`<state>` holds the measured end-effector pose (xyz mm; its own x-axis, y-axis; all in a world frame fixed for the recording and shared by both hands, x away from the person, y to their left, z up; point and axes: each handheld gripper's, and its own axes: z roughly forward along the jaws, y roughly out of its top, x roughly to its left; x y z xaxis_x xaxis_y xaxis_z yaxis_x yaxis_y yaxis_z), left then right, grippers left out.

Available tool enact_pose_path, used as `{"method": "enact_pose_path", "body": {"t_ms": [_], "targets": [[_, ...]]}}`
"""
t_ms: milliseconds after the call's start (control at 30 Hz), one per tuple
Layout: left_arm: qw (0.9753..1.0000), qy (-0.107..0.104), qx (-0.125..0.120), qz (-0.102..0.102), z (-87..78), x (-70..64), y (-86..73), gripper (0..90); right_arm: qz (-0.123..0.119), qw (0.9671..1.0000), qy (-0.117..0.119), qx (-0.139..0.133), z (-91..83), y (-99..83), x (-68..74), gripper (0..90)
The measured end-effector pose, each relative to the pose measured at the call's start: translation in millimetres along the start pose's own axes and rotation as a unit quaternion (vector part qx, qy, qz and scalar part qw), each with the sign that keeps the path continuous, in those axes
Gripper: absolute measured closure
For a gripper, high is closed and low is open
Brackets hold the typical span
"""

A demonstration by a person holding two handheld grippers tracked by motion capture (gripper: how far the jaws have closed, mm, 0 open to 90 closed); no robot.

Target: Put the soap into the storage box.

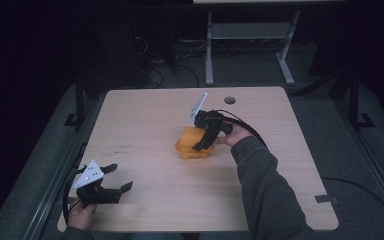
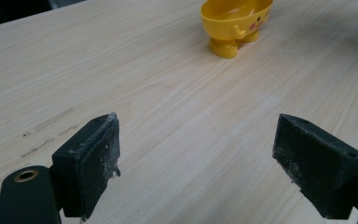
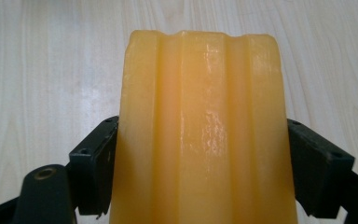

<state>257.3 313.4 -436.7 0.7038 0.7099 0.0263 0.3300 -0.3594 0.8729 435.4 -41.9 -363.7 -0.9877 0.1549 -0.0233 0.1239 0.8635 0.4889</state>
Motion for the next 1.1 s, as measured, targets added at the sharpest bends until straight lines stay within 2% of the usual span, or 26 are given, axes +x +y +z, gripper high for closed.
{"method": "enact_pose_path", "body": {"t_ms": [400, 900, 1100], "targets": [[1.0000, 0.000, 0.003, -0.001, -0.7, 0.4, 0.2, 14.3, -0.009, 0.9998, 0.017, 0.007, 20.1, 4.0, -4.3, 20.4], [1.0000, 0.000, 0.000, -0.002, -0.8, 0.5, 0.2, 14.3, -0.012, 0.9995, 0.027, 0.008, 34.1, 0.7, -11.4, 20.4], [1.0000, -0.002, 0.000, -0.002, -0.4, 0.1, 0.4, 14.3, -0.009, 0.9996, 0.026, 0.005, 34.8, -0.4, -10.7, 20.2]]}}
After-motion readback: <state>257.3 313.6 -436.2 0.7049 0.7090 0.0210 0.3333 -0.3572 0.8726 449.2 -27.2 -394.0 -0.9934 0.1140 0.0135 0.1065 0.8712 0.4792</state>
